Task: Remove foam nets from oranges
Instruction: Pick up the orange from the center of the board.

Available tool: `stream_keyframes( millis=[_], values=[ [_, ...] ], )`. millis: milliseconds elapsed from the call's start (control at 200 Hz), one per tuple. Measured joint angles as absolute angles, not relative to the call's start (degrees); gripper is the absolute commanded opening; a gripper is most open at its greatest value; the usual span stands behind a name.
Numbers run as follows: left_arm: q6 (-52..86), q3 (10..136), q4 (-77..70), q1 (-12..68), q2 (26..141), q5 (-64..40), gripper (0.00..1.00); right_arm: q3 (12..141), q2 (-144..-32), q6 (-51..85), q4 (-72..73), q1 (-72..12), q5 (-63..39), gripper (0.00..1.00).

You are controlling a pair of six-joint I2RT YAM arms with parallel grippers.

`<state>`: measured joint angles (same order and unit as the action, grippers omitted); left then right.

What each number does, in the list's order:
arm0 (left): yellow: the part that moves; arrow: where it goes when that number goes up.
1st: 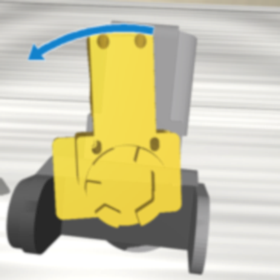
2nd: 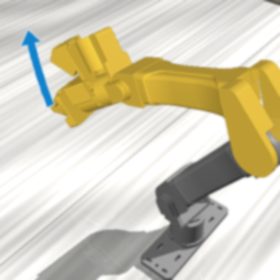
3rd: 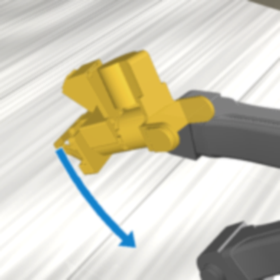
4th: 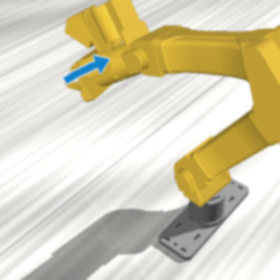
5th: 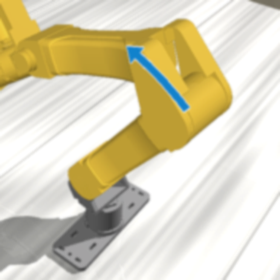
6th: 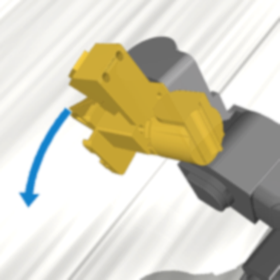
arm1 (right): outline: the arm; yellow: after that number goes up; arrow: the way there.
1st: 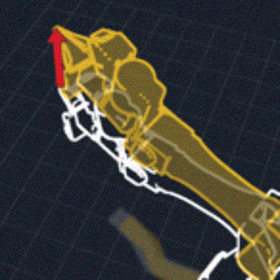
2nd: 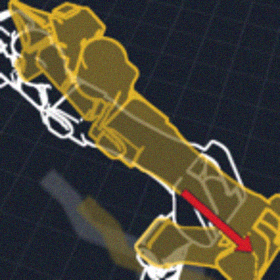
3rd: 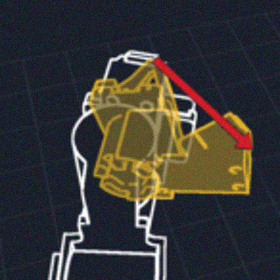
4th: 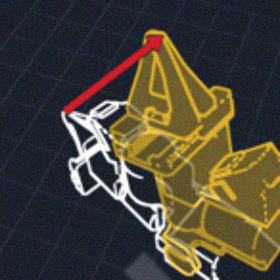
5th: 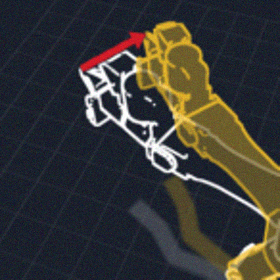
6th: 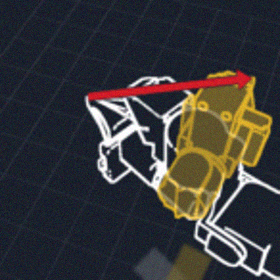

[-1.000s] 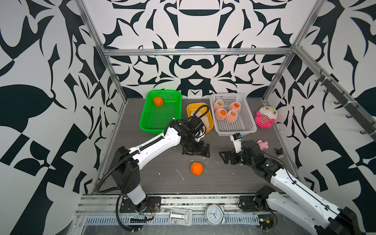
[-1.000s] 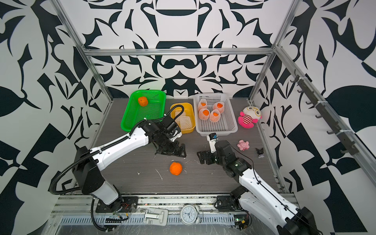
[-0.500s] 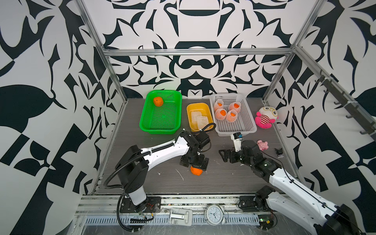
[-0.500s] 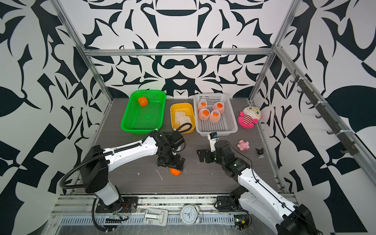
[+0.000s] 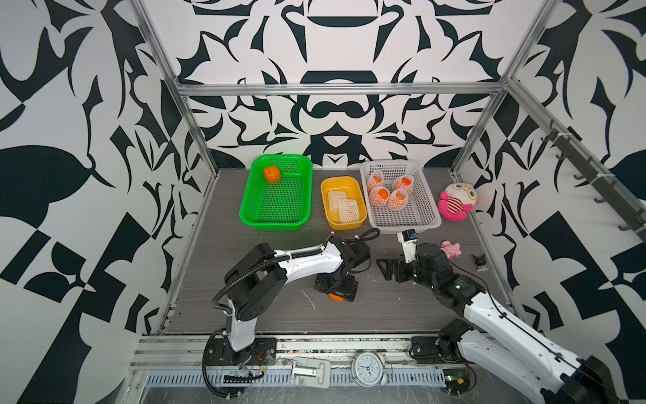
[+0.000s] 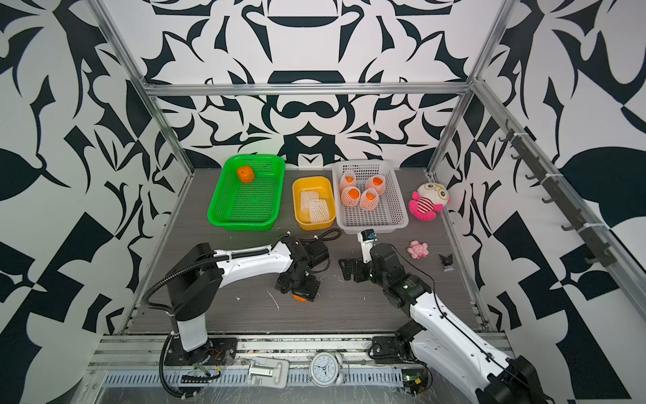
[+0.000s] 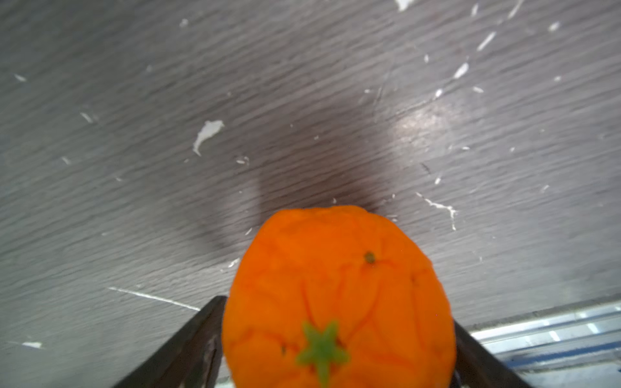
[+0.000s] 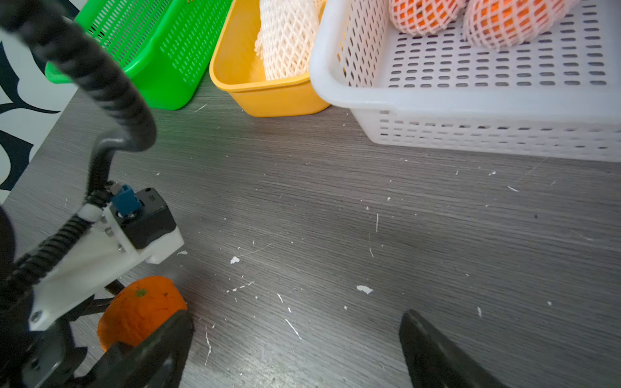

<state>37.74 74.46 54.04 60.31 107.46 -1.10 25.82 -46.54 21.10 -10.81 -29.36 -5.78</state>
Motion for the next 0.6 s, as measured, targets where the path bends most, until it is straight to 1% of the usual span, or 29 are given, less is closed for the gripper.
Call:
stream_keyframes(
  millis=[35, 275, 600],
  values=[
    [37.8, 74.4, 53.9, 60.4, 107.5, -1.0, 0.81, 25.8, -46.5, 21.1, -10.8, -29.4, -5.8, 0.99],
    [38.1, 74.3, 53.8, 60.4, 107.4, -0.5, 0.66, 25.6, -47.0, 21.5, -10.0, -29.4, -6.2, 0.99],
    [38.2, 74.0, 53.7, 60.4, 107.1, -0.2, 0.62, 25.6, -46.9, 21.6, -9.6, -29.4, -6.2, 0.99]
  ],
)
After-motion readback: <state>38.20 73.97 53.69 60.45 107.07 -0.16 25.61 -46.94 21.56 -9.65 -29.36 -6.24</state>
